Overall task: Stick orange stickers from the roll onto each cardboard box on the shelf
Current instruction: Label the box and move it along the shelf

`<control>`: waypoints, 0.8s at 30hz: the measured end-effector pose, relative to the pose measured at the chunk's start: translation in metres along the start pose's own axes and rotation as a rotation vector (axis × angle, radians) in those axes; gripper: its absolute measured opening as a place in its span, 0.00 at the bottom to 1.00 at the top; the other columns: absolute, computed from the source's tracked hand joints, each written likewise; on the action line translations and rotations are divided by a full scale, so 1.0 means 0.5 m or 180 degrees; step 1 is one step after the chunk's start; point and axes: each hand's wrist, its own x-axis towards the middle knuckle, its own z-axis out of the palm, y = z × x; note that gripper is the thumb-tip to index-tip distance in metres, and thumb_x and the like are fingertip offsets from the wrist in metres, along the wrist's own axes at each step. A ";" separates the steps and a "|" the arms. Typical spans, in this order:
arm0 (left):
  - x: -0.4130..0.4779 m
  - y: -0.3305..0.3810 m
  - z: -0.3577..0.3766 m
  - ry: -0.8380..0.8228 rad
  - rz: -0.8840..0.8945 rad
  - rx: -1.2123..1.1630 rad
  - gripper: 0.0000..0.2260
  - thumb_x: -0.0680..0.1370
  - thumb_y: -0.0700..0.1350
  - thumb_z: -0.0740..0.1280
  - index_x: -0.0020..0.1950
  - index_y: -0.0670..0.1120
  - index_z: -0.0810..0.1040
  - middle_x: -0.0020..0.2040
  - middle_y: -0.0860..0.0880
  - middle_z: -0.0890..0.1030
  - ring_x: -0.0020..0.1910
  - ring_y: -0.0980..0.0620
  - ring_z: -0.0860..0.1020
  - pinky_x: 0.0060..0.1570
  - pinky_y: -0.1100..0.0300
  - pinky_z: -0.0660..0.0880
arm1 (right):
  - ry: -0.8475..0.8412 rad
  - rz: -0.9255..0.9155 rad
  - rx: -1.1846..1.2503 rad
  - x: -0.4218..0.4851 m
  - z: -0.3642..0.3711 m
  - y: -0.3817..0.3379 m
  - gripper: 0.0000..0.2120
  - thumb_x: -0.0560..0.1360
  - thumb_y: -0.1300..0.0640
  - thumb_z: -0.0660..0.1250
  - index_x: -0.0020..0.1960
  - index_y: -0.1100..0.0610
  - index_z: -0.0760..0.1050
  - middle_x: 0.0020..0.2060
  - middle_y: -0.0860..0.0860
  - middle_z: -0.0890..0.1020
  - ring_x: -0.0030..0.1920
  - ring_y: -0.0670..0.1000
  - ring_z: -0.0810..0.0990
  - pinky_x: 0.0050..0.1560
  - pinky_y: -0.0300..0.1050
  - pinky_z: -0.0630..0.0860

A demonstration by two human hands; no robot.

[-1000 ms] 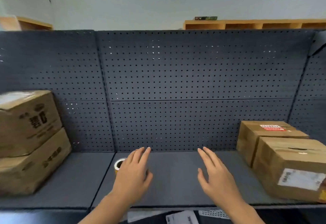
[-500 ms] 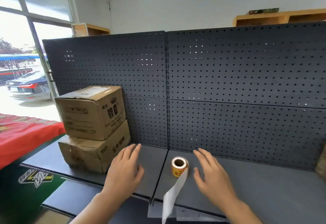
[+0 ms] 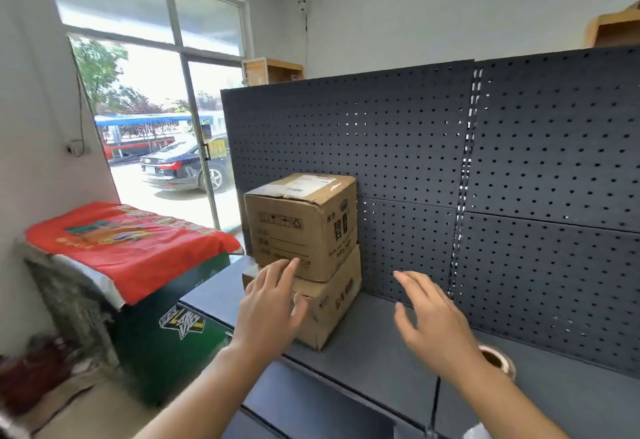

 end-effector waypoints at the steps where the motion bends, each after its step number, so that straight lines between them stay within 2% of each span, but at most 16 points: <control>1: 0.012 -0.019 -0.005 -0.0013 -0.0053 0.0016 0.27 0.80 0.51 0.64 0.80 0.50 0.66 0.74 0.53 0.70 0.73 0.49 0.69 0.67 0.48 0.74 | 0.0001 -0.0040 0.0014 0.020 0.009 -0.020 0.26 0.82 0.49 0.61 0.79 0.49 0.65 0.73 0.42 0.70 0.73 0.46 0.69 0.68 0.45 0.72; 8: 0.119 -0.141 -0.022 0.0055 -0.0266 0.0228 0.28 0.81 0.53 0.62 0.81 0.49 0.63 0.76 0.50 0.69 0.76 0.46 0.67 0.74 0.44 0.68 | 0.0119 -0.0135 0.0385 0.166 0.049 -0.151 0.24 0.83 0.48 0.61 0.78 0.49 0.65 0.72 0.42 0.69 0.70 0.46 0.71 0.64 0.45 0.74; 12: 0.177 -0.205 -0.014 0.0002 -0.0222 0.0592 0.29 0.82 0.56 0.61 0.81 0.48 0.63 0.76 0.48 0.69 0.75 0.44 0.68 0.74 0.44 0.67 | 0.0217 -0.0096 0.0494 0.239 0.054 -0.188 0.24 0.84 0.47 0.60 0.78 0.51 0.66 0.71 0.43 0.69 0.69 0.47 0.72 0.60 0.45 0.75; 16: 0.232 -0.244 -0.021 0.0079 -0.0431 0.0575 0.28 0.83 0.60 0.56 0.80 0.49 0.63 0.75 0.48 0.70 0.75 0.44 0.68 0.73 0.43 0.68 | 0.0421 0.0034 0.0513 0.295 0.054 -0.208 0.24 0.84 0.43 0.57 0.77 0.51 0.64 0.72 0.45 0.69 0.68 0.48 0.71 0.59 0.46 0.76; 20: 0.299 -0.245 -0.041 0.0130 -0.0959 -0.0110 0.30 0.84 0.65 0.52 0.79 0.48 0.65 0.75 0.45 0.70 0.74 0.41 0.69 0.71 0.40 0.69 | 0.0525 0.0383 0.0698 0.353 0.059 -0.223 0.28 0.84 0.37 0.51 0.78 0.51 0.61 0.73 0.47 0.68 0.69 0.50 0.71 0.58 0.48 0.73; 22: 0.335 -0.240 -0.044 0.0109 -0.1284 -0.0671 0.33 0.83 0.68 0.50 0.79 0.47 0.65 0.76 0.43 0.70 0.73 0.40 0.70 0.71 0.39 0.69 | 0.0492 0.0610 0.0788 0.385 0.066 -0.226 0.29 0.84 0.35 0.51 0.77 0.52 0.61 0.72 0.50 0.68 0.68 0.52 0.71 0.55 0.49 0.73; 24: 0.367 -0.226 -0.047 0.0096 -0.1652 -0.1372 0.37 0.81 0.70 0.50 0.79 0.45 0.66 0.74 0.42 0.72 0.71 0.41 0.72 0.70 0.40 0.70 | 0.0389 0.0862 0.0933 0.412 0.078 -0.223 0.32 0.83 0.34 0.51 0.78 0.54 0.61 0.73 0.53 0.68 0.70 0.55 0.71 0.58 0.53 0.74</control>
